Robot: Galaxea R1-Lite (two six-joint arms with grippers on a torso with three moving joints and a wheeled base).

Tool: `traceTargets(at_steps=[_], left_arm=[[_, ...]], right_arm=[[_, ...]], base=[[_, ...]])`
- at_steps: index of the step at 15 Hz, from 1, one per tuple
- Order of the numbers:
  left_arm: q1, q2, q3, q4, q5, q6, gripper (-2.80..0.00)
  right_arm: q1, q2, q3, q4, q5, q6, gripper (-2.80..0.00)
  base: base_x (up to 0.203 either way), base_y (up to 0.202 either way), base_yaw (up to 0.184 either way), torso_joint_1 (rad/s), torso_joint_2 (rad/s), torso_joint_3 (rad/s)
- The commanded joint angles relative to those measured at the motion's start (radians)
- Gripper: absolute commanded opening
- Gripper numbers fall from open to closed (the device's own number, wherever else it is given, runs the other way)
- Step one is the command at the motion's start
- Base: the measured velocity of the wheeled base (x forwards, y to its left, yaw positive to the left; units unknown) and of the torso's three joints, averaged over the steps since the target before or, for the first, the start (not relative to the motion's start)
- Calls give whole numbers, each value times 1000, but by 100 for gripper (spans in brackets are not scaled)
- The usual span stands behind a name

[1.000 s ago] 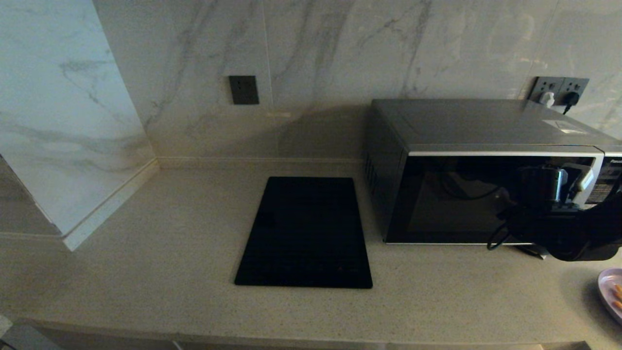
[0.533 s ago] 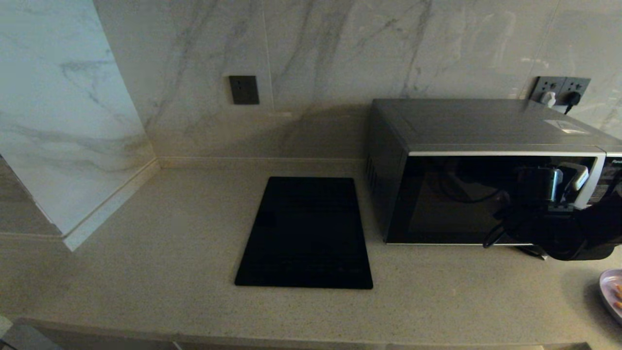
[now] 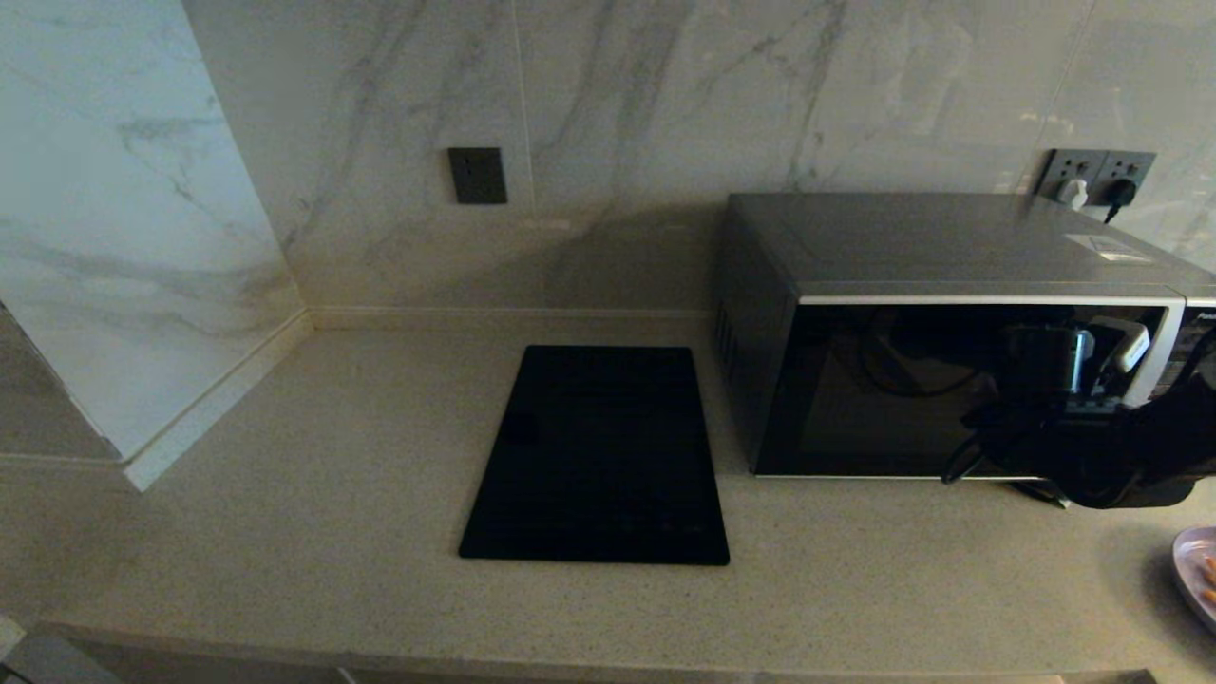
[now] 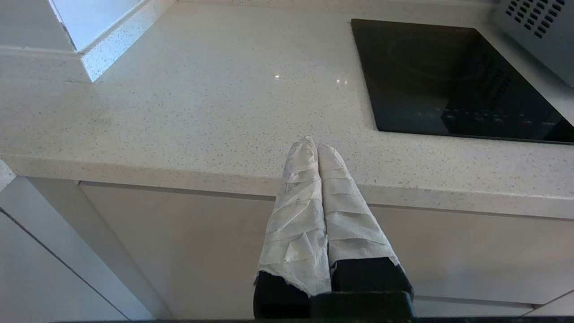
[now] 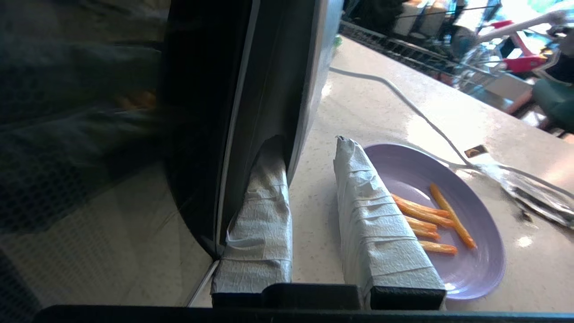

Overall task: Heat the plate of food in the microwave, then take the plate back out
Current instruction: Open the microwave oven

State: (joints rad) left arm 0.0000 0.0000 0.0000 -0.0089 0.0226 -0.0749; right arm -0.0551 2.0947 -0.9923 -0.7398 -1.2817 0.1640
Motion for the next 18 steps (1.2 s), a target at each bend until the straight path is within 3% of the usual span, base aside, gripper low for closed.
traceTargets(at_steps=[1, 10, 18], left_arm=[[0, 0, 0, 0, 0, 0, -280], [0, 1, 0, 0, 0, 0, -280], [0, 1, 0, 0, 0, 0, -280]], right_arm=[[0, 4, 3, -3, -47, 0, -280], [5, -24, 37, -3, -78, 5, -280], [76, -108, 144, -24, -73, 5, -280]], base=[[0, 0, 0, 0, 0, 0], [0, 0, 0, 0, 0, 0], [0, 0, 0, 0, 0, 0]])
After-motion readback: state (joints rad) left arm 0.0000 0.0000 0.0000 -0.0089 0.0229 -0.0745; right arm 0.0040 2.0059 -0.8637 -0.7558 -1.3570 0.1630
